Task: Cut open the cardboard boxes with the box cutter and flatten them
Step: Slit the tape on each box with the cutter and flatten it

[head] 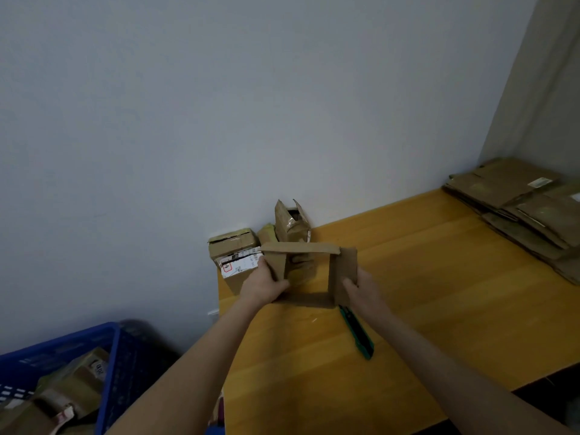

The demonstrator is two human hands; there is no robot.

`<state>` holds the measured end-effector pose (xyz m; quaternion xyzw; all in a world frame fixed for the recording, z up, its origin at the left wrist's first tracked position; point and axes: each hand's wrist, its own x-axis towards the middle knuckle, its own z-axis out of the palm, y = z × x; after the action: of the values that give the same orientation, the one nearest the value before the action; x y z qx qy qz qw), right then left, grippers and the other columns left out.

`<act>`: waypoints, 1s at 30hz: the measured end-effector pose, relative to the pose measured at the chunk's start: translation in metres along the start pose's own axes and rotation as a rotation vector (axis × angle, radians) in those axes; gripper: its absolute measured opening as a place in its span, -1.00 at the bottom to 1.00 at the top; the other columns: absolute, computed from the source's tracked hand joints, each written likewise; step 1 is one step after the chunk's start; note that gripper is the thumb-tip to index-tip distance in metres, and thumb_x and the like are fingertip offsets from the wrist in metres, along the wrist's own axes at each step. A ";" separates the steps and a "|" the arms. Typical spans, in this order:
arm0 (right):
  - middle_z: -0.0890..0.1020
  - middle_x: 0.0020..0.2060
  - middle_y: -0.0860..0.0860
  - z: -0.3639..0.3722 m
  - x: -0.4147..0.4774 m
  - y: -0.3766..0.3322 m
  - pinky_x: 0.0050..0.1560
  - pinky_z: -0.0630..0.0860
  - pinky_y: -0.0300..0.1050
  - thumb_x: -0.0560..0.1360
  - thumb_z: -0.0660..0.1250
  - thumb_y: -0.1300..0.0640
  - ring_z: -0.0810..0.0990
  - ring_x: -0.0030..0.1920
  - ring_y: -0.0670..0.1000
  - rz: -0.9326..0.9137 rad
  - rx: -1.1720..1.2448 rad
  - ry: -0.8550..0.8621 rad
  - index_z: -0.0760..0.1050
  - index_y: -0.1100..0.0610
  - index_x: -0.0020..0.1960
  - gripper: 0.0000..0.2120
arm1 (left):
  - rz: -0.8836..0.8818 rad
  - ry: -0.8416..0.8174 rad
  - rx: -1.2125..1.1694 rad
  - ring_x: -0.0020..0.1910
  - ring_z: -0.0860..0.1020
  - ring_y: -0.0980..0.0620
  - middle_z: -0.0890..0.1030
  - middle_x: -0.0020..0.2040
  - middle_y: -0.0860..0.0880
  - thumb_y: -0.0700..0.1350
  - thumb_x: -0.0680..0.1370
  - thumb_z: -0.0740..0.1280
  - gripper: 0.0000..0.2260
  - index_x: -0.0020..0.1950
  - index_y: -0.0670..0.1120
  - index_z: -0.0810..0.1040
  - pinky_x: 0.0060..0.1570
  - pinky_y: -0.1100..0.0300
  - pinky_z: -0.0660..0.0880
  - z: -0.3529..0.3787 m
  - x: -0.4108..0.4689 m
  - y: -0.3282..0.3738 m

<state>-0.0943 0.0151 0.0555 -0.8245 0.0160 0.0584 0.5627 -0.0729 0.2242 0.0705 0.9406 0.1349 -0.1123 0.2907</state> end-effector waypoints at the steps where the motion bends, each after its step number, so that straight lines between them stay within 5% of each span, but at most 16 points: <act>1: 0.53 -0.12 0.11 -0.003 0.001 -0.001 -0.29 0.42 -0.19 0.59 0.14 0.31 0.51 -0.15 0.06 0.037 0.046 0.013 0.46 0.24 0.03 -0.87 | 0.051 -0.038 -0.076 0.02 0.53 -0.03 0.51 0.11 -0.07 -0.08 0.53 0.37 -0.42 0.47 -0.09 0.17 -0.01 0.10 0.52 -0.002 -0.002 -0.001; 5: 0.52 -0.07 0.03 -0.013 0.005 0.001 -0.25 0.47 -0.16 0.63 0.13 0.25 0.49 -0.14 -0.05 0.211 0.323 0.046 0.41 0.11 0.12 -0.86 | 0.096 -0.205 -0.529 0.14 0.53 -0.10 0.50 0.19 -0.03 -0.21 0.63 0.16 -0.53 0.50 0.12 0.24 0.07 0.04 0.57 -0.009 -0.007 -0.013; 10: 0.59 -0.02 0.09 -0.022 0.013 0.011 -0.06 0.53 0.04 0.66 0.09 0.18 0.57 -0.04 0.08 0.386 0.788 -0.002 0.42 0.17 0.24 -0.78 | -0.069 -0.237 -1.026 0.13 0.54 -0.14 0.51 0.20 -0.23 -0.25 0.61 0.12 -0.72 0.25 -0.14 0.51 0.01 0.03 0.62 -0.013 -0.007 -0.026; 17: 0.61 0.11 0.18 -0.049 0.017 0.033 0.05 0.49 0.16 0.50 0.00 -0.42 0.52 0.17 0.24 0.588 0.937 -0.199 0.54 0.13 0.18 -0.31 | 0.010 -0.259 -0.912 0.28 0.46 -0.22 0.52 0.25 -0.28 -0.34 0.48 0.11 -0.62 0.17 -0.15 0.61 0.29 -0.11 0.44 -0.014 -0.008 -0.028; 23: 0.57 0.11 0.17 -0.054 0.019 0.038 -0.07 0.57 0.11 0.37 0.47 -0.09 0.55 0.09 0.22 0.694 0.575 -0.152 0.43 0.24 0.32 -0.35 | 0.055 -0.355 -0.836 0.22 0.46 -0.06 0.55 0.22 -0.07 -0.27 0.32 0.18 -0.54 0.16 -0.14 0.64 0.10 0.13 0.50 -0.009 -0.015 -0.016; 27: 0.54 -0.04 0.14 -0.054 0.019 0.043 -0.23 0.52 0.04 0.48 0.43 0.16 0.53 -0.07 0.15 0.726 0.552 -0.032 0.39 0.26 0.31 -0.54 | -0.003 -0.286 -0.914 0.37 0.40 -0.04 0.49 0.34 -0.03 -0.11 0.53 0.28 -0.69 0.27 -0.03 0.53 0.18 0.07 0.43 -0.005 -0.010 -0.028; 30: 0.54 -0.04 0.12 -0.051 0.018 0.045 -0.25 0.52 0.04 0.53 0.36 0.24 0.53 -0.08 0.13 0.665 0.466 -0.056 0.38 0.20 0.36 -0.58 | -0.220 -0.160 -0.850 0.44 0.31 -0.15 0.35 0.45 -0.09 0.11 0.46 0.45 -0.27 0.52 -0.10 0.24 0.31 -0.07 0.39 0.005 0.000 -0.044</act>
<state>-0.0770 -0.0479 0.0305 -0.6229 0.2794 0.2544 0.6850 -0.0881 0.2562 0.0434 0.7059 0.2453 -0.1496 0.6474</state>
